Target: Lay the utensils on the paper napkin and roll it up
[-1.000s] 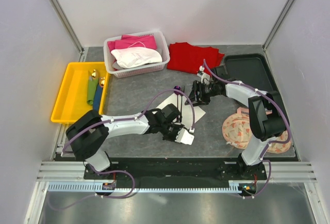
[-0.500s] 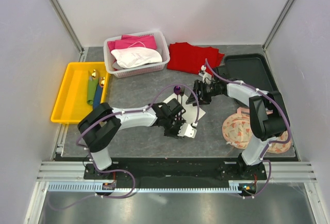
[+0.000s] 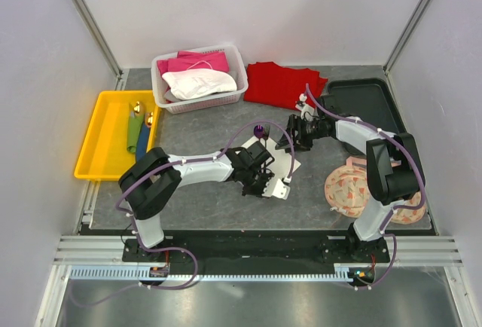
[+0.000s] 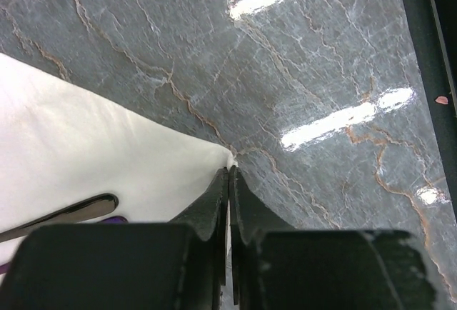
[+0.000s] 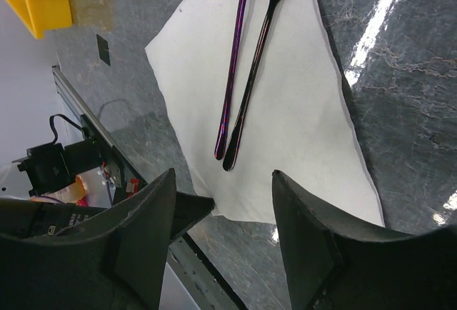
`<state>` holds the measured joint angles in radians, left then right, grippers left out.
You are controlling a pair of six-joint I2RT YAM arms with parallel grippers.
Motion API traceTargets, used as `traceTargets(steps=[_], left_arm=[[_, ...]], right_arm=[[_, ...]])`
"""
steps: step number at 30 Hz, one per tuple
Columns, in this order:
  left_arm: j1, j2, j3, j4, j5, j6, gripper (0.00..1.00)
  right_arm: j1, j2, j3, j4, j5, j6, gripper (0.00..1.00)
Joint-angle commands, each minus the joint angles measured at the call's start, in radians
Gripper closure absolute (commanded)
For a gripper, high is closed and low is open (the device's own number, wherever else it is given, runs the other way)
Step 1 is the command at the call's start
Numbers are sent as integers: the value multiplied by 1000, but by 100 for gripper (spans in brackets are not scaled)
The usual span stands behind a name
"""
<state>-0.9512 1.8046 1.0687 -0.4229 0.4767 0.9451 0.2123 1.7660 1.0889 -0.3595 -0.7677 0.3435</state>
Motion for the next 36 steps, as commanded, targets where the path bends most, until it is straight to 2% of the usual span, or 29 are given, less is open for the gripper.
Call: traceTargets(steps=[1, 7, 11, 21, 27, 32, 36], left_arm=[[-12, -10, -9, -60, 13, 20, 98], [-24, -53, 28, -94, 60, -41, 98], [20, -41, 106, -125, 91, -80, 98], [123, 45, 281, -160, 96, -42, 98], [176, 105, 316, -139, 85, -28, 98], [189, 116, 297, -100, 77, -29, 98], [198, 98, 272, -67, 85, -52, 98]], right_arm=[[-7, -33, 3, 4, -38, -23, 36], [-16, -43, 5, -7, -48, -41, 37], [-24, -57, -6, -7, -58, -38, 37], [-27, -57, -43, -10, -78, -15, 39], [-28, -53, -110, 65, -116, 84, 47], [-25, -50, -167, 136, -153, 150, 58], [-22, -53, -190, 149, -131, 150, 61]])
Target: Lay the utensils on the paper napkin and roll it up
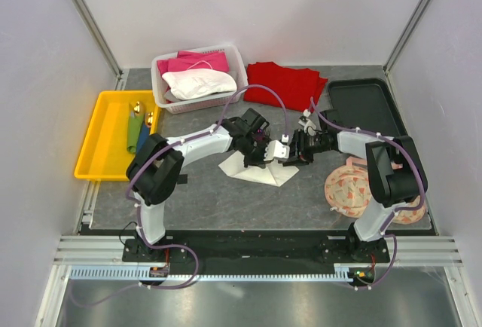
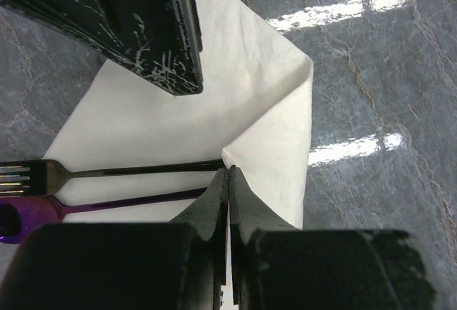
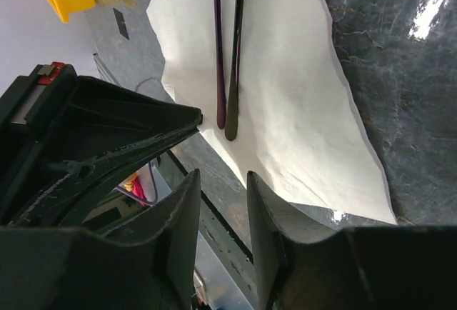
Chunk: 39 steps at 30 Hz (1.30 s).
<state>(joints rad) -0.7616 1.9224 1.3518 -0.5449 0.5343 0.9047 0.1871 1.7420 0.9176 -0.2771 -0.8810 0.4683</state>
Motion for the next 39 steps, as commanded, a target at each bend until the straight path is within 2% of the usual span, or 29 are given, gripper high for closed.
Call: traceTargets(steps=[1, 6, 17, 22, 24, 26, 39], left_arm=[[10, -26, -17, 59, 26, -10, 98], [16, -48, -42, 82, 9, -33, 98], [25, -63, -94, 152, -28, -84, 98], [25, -57, -94, 177, -40, -92, 98], [27, -53, -92, 177, -45, -95, 98], [27, -53, -100, 187, -51, -98, 98], [33, -53, -125, 220, -74, -119, 98]], right_arm=[[6, -26, -20, 65, -6, 21, 61], [8, 11, -3, 24, 57, -25, 65], [37, -7, -20, 55, -7, 13, 69], [78, -7, -28, 75, -24, 47, 79], [91, -2, -54, 119, -47, 102, 88], [97, 8, -72, 154, -58, 151, 91], [156, 34, -132, 236, -36, 242, 95]])
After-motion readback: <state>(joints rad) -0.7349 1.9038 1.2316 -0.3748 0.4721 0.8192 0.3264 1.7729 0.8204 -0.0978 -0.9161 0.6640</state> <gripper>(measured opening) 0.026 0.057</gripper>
